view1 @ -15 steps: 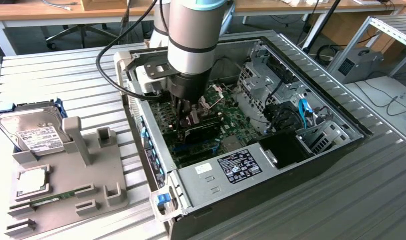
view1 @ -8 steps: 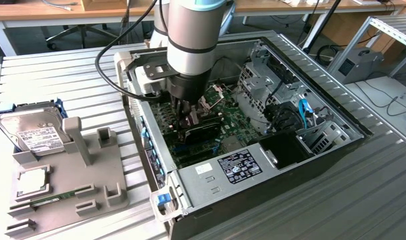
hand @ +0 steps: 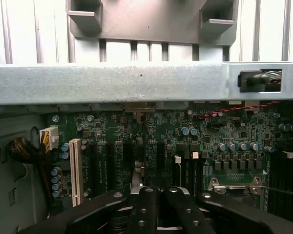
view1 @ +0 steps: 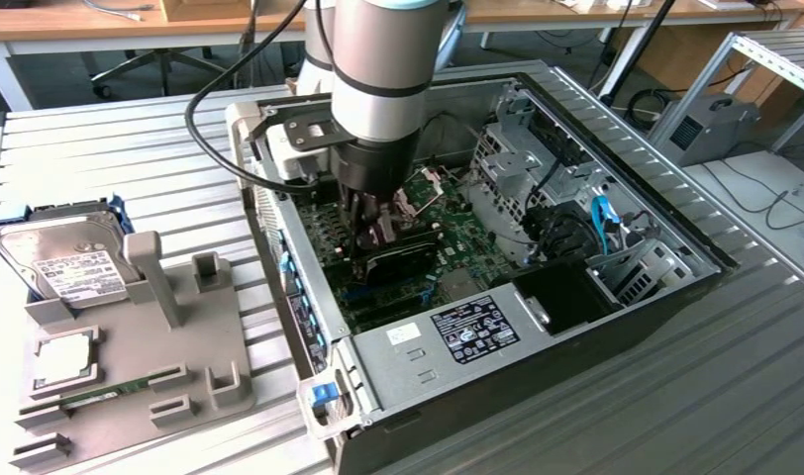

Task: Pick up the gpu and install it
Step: 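Press down on the gpu until it lock into place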

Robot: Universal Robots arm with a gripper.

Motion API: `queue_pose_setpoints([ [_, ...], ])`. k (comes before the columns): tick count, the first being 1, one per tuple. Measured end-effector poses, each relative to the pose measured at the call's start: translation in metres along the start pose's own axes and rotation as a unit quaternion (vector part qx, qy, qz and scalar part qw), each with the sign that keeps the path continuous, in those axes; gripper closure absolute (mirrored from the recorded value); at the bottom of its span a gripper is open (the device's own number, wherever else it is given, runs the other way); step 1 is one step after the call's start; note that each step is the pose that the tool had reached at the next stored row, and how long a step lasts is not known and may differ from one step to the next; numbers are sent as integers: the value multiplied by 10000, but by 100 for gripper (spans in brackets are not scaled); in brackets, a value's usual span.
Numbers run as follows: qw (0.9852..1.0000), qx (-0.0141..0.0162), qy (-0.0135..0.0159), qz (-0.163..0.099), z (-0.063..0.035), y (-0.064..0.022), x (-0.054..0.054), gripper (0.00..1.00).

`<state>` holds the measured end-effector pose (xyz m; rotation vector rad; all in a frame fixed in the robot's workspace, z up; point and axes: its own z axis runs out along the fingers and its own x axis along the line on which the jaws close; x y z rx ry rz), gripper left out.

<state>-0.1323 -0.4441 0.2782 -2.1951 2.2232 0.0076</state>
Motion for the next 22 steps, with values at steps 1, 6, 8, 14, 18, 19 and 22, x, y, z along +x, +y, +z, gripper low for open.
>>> queue_pose_setpoints([
  [1, 10000, 0, 0, 0, 0, 1, 15, 89],
  [6, 10000, -2, -1, 1, 12, 1, 46, 89],
  [8, 10000, -7, 1, 1, 25, 1, 47, 89],
  [14, 10000, -14, 4, 0, 60, 4, 51, 89],
  [18, 10000, -16, 4, 1, 83, 4, 70, 89],
  [19, 10000, -16, 7, 1, 86, 4, 71, 89],
  [22, 10000, -15, 23, 0, 89, 3, 72, 89],
])
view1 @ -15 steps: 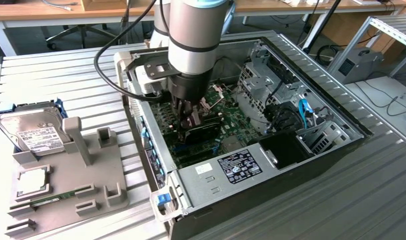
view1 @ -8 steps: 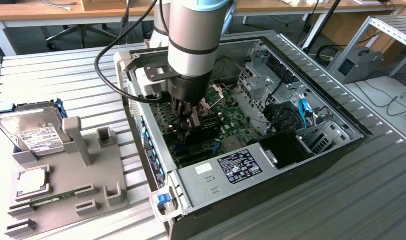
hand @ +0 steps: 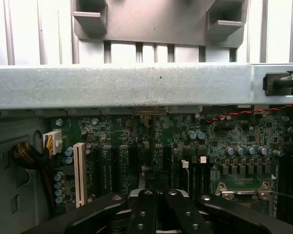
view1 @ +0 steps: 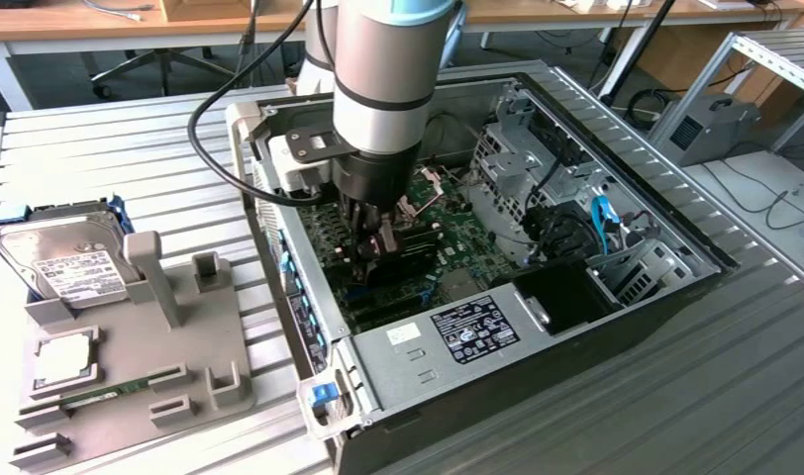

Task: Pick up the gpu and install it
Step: 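Press down on the gpu until it lock into place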

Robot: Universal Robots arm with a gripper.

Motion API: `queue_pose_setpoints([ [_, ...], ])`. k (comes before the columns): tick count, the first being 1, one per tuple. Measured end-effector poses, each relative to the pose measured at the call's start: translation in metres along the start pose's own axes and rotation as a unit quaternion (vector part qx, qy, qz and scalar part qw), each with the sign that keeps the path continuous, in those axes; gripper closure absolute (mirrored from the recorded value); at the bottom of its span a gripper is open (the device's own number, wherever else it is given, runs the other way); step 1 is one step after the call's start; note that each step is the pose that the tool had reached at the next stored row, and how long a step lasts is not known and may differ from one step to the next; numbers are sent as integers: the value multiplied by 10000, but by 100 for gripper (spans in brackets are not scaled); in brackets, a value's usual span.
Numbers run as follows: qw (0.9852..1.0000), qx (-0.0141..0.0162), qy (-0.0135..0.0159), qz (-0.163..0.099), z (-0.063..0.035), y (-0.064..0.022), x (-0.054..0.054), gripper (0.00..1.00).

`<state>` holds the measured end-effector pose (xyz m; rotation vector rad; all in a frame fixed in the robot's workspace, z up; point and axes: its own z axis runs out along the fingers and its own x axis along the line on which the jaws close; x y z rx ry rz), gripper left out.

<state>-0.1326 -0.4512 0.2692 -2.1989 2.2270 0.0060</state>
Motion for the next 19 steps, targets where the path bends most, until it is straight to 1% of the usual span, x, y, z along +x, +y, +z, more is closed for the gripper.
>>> queue_pose_setpoints([
  [3, 10000, 1, 19, 0, -5, -11, -1, 89],
  [6, 10000, 6, 20, 0, -32, -49, -2, 89],
  [7, 10000, 1, 27, 0, -55, -69, -2, 89],
  [11, 10000, 1, 34, 0, -104, -134, -3, 89],
  [18, 10000, -2, 35, 0, -175, -273, -7, 89],
  [19, 10000, -5, 34, 0, -183, -303, -9, 89],
])
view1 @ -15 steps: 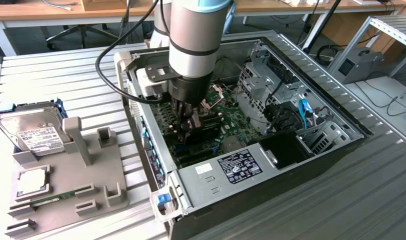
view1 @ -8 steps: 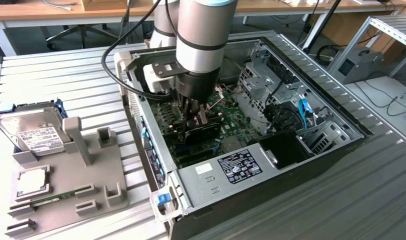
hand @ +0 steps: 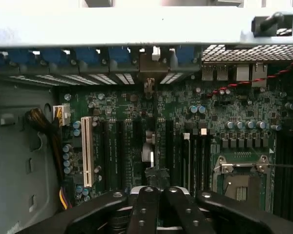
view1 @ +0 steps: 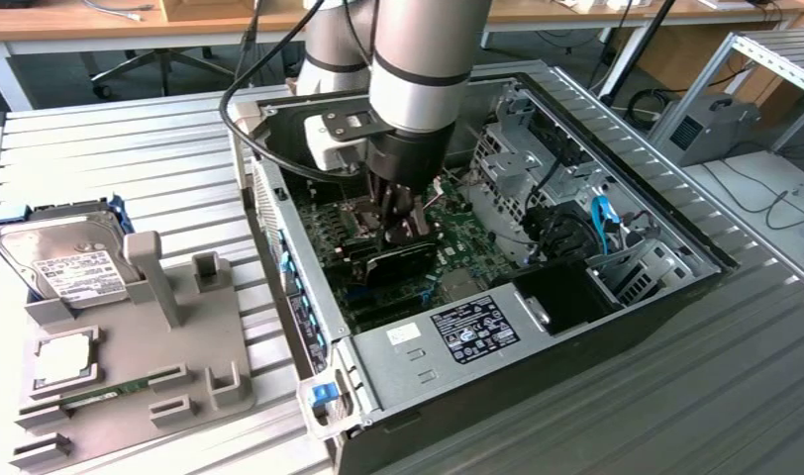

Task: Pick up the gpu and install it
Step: 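Press down on the gpu until it lock into place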

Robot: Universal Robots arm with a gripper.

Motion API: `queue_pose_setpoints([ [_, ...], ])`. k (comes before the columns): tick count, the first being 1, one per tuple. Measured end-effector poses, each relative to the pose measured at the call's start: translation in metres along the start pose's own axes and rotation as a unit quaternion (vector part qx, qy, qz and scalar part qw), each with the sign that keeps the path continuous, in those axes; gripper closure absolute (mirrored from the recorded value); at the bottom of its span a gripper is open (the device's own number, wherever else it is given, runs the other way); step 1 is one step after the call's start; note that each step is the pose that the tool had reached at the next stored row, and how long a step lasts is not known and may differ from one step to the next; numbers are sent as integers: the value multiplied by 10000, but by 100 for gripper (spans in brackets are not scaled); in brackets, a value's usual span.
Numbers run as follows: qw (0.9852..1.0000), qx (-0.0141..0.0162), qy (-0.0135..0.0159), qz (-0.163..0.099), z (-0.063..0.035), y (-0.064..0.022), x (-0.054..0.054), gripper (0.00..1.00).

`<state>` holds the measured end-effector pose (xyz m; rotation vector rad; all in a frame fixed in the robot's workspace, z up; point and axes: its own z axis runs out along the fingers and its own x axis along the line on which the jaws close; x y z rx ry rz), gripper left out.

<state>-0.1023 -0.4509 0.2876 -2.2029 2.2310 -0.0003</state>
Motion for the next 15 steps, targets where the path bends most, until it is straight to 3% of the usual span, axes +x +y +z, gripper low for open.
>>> queue_pose_setpoints([
  [6, 10000, -9, 1, 0, -76, -107, -5, 89],
  [9, 10000, -9, 1, 0, -141, -124, -8, 89],
  [15, 10000, -9, 1, 0, -148, -125, -7, 89],
])
